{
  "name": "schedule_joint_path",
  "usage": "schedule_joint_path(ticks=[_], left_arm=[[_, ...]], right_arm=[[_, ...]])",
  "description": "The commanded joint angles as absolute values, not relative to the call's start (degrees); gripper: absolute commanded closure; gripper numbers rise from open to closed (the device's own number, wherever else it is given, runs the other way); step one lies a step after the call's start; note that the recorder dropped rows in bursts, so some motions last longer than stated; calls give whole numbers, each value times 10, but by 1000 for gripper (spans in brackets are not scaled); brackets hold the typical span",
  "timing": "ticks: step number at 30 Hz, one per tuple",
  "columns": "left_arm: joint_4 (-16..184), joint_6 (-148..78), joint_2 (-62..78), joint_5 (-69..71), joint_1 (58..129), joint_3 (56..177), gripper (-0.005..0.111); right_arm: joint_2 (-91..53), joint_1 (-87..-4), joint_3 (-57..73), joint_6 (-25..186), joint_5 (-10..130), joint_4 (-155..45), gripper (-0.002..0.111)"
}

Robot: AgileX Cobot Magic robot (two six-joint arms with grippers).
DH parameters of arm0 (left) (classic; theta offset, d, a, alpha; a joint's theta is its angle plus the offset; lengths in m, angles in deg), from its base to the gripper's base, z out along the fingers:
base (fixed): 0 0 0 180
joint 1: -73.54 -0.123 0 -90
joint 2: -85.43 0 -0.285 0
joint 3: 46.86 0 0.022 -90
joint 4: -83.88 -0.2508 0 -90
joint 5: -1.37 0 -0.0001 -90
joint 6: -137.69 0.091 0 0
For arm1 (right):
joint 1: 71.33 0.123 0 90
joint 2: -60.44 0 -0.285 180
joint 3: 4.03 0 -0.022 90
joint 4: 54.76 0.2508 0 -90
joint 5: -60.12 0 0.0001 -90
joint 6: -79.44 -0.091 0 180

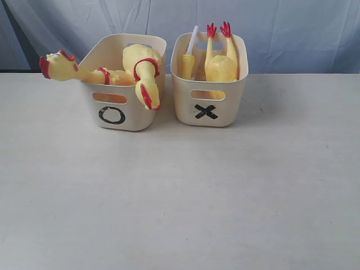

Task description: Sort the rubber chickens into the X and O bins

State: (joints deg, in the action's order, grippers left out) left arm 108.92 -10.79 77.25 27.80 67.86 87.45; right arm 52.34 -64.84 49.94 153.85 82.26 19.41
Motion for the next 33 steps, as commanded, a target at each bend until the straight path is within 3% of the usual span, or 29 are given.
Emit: schedule_joint_path(ticks=[1, 10, 19, 28, 33], left_arm=[[1056, -110, 776, 259, 678, 841, 107], [917, -110, 776, 52, 678, 689, 107], [902, -110, 776, 39, 678, 579, 107], [902, -110, 776, 43, 678, 576, 107], [902, -110, 776, 43, 678, 576, 107]], right_arm=[[527, -653, 514, 1539, 819, 218, 109], [527, -661, 616, 1539, 635, 177, 109], [527, -661, 678, 1539, 608, 203, 109], [527, -661, 679, 1539, 608, 197, 109], [527, -661, 679, 1539, 608, -169, 109]])
